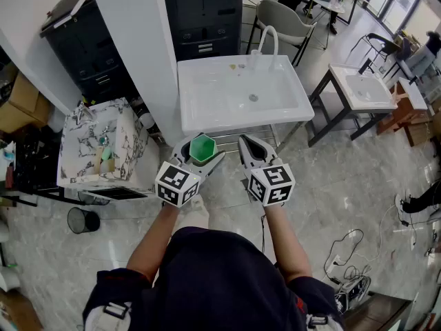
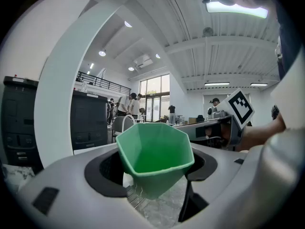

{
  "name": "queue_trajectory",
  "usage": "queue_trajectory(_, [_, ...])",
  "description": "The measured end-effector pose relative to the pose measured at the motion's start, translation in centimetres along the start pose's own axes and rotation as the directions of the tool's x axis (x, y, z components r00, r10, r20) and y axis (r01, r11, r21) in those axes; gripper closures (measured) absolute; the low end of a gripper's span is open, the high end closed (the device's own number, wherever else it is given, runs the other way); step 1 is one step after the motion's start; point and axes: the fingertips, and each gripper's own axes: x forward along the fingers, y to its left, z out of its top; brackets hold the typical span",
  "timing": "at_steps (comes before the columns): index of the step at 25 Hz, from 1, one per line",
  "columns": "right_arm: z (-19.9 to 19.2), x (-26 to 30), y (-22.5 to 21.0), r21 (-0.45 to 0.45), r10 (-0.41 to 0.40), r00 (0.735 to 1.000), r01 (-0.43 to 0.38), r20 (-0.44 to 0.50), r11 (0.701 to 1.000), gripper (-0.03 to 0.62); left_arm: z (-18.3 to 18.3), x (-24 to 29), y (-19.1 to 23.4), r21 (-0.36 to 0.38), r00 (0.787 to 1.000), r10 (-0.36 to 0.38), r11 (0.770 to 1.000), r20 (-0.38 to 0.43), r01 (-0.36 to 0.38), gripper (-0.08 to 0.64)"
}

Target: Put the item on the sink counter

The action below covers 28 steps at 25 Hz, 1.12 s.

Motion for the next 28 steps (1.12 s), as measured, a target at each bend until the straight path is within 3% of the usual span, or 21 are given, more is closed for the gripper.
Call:
queue_trajectory(17, [-0.5,3.5,-0.2,0.013,-0.003,1.000,0.003,-0.005,1.000,0.557,-0.7,0.8,3.1,-0.027,1.000,-0.007,1.000,-0.002,0.007,0.225])
queue_trajectory(28, [0.2,8.6,-2.5,0.045,-0.018,1.000,0.019,-0.014,0.999,0.557,-0.3,3.6,7.7,-0.034,1.000,-0.009,0.999,-0.007,0.008,0.225])
